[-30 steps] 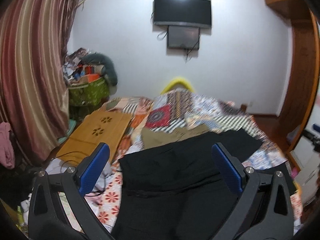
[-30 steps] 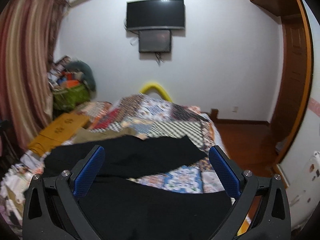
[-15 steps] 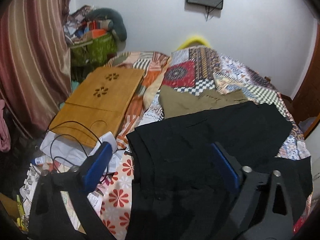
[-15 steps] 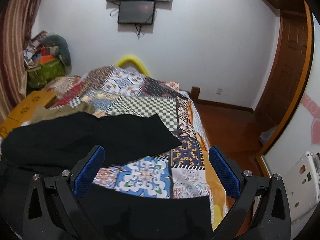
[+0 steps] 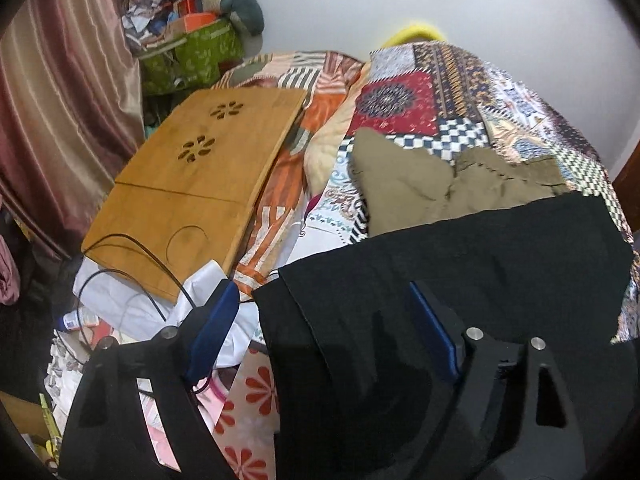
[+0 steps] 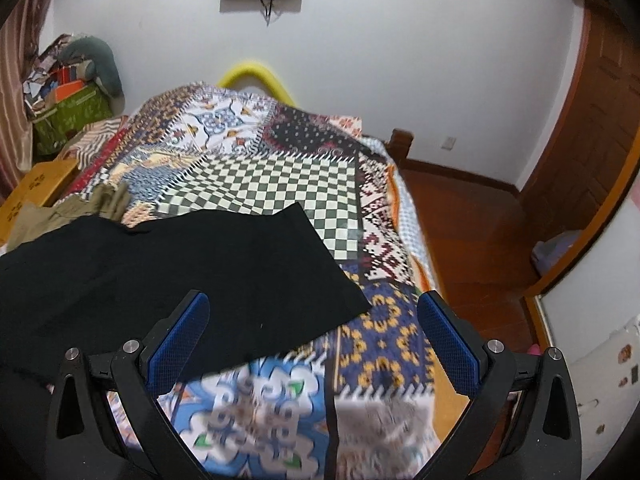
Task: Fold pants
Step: 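Lower the right tool to the black trousers' edge and close on it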
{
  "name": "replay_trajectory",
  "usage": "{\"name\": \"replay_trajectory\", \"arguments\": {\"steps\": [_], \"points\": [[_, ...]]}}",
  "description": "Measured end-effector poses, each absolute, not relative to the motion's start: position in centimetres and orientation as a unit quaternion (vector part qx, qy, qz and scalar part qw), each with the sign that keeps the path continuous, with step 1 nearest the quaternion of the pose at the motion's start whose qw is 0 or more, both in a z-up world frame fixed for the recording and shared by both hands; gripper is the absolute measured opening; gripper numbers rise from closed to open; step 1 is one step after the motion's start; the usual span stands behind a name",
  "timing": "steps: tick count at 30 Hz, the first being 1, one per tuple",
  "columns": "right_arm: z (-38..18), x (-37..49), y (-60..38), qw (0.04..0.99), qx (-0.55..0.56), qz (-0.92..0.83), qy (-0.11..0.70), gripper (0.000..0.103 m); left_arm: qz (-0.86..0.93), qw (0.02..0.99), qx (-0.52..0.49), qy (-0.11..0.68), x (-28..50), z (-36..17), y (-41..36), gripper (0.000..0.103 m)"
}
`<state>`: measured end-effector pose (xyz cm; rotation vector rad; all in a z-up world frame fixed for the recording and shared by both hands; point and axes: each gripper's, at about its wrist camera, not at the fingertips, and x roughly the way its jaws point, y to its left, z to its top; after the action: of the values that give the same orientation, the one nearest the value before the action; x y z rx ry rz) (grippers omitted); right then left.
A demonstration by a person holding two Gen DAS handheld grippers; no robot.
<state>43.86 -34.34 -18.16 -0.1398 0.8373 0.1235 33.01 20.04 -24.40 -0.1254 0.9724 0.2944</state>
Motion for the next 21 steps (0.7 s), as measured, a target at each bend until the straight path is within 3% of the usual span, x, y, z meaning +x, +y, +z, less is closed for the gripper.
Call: {"name": "replay_trajectory", "arguments": {"steps": [6, 11, 16, 18, 20, 21], "points": [[-22.0, 47.7, -34.6, 0.892, -0.083, 0.048, 0.441, 0.102, 0.157, 0.857, -0.057, 0.488, 34.0, -26.7, 20.5, 0.085], [-25.5, 48.7, -36.4, 0.867, -0.069, 0.042, 0.492, 0.079, 0.151, 0.858, -0.058, 0.487, 34.0, -27.1, 20.1, 0.085], [-27.2, 48.2, -36.6, 0.855, -0.067, 0.053, 0.512, 0.067, 0.154, 0.857, -0.046, 0.489, 34.5, -27.3, 19.4, 0.085], [-27.0, 48.1, -36.5, 0.855, -0.063, 0.058, 0.511, 0.051, 0.156, 0.857, -0.049, 0.489, 34.4, -27.3, 19.6, 0.085], [-26.7, 48.2, -36.3, 0.852, -0.061, 0.065, 0.516, 0.02, 0.162, 0.858, -0.049, 0.486, 34.1, -27.0, 19.8, 0.085], [-26.7, 48.4, -36.2, 0.85, -0.057, 0.072, 0.519, 0.016, 0.163, 0.858, -0.049, 0.484, 34.0, -26.9, 19.9, 0.085]]}}
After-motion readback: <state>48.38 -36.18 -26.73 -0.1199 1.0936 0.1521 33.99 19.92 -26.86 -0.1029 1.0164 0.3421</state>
